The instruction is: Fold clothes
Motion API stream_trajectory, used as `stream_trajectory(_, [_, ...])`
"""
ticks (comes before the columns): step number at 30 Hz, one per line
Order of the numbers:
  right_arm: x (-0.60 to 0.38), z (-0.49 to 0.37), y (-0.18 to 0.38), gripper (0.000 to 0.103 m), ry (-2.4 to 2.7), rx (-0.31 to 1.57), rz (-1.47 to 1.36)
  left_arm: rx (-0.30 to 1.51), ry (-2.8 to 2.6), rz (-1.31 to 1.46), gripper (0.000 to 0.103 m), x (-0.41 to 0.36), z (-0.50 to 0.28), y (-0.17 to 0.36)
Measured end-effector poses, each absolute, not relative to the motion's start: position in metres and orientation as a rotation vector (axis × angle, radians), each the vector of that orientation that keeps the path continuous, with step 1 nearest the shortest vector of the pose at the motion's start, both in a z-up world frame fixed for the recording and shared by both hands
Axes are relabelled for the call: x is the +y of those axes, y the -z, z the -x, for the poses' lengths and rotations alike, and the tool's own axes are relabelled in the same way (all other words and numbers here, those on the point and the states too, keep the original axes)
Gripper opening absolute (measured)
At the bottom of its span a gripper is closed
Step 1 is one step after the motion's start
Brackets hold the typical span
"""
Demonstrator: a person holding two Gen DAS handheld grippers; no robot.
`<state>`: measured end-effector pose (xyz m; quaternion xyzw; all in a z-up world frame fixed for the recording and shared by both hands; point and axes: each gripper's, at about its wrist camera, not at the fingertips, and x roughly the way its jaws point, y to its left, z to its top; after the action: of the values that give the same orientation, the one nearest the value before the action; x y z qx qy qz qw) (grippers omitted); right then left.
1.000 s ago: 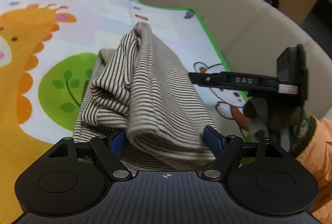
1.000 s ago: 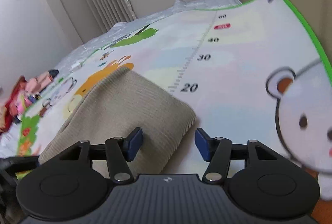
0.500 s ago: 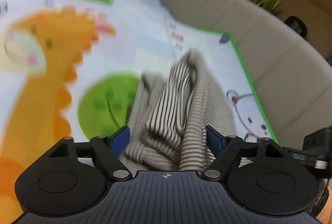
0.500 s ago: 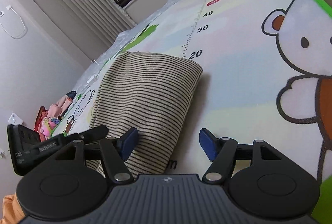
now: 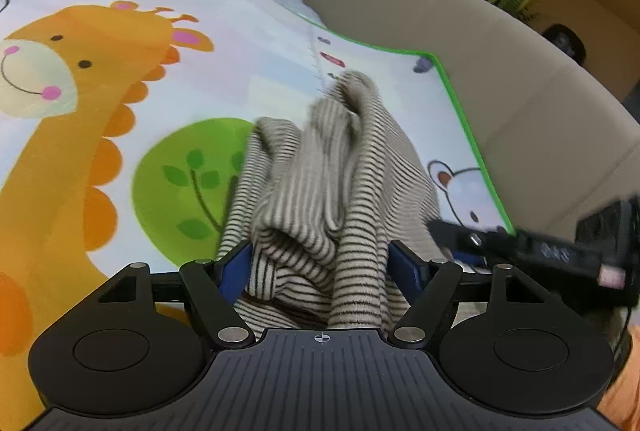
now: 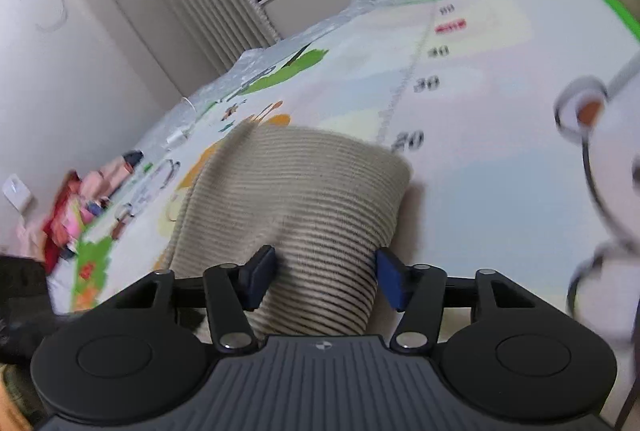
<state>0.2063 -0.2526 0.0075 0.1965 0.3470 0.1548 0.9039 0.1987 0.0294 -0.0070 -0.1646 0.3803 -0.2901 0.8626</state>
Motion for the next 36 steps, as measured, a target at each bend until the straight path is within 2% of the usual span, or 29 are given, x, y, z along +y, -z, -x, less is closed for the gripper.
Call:
stream_trajectory(7, [-0.236,-0.252,-0.027,0.050,-0.324,0.721,-0.182,0.814,0.663,0.327,0.076,0.005,-0.184,0.005])
stream_trajectory(14, [-0.223,-0.220,-0.047,0.050,-0.295,0.616,-0.065,0.791,0.611,0.257,0.079,-0.002,-0.170,-0.007])
stream_trajectory(19, [-0.203,-0.184,-0.059,0.060,-0.357,0.555,0.019,0.766,0.607,0.255,0.082,0.006,-0.165,-0.011])
stream_trajectory(24, [-0.188,-0.168,-0.070,0.060,-0.363,0.520,0.038,0.738,0.579,0.246,0.085,0.020,-0.162,-0.015])
stream_trajectory(27, [-0.179,-0.164,-0.076,0.071,-0.312,0.480,0.051,0.700,0.524,0.262,0.086,0.037,-0.163,-0.020])
stream_trajectory(29, [-0.171,-0.161,-0.075,0.071,-0.310,0.462,0.049,0.680,0.488,0.305,0.082,0.051,-0.168,-0.021])
stream_trajectory(31, [-0.158,-0.159,-0.068,0.071,-0.318,0.447,0.075,0.678,0.477,0.337,0.063,0.060,-0.174,-0.018])
stream_trajectory(33, [-0.142,-0.159,-0.058,0.071,-0.326,0.447,0.127,0.691,0.477,0.344,0.058,0.061,-0.181,-0.012])
stream_trajectory(36, [-0.123,-0.164,-0.039,0.071,-0.316,0.475,0.179,0.724,0.494,0.362,0.057,0.057,-0.185,0.000])
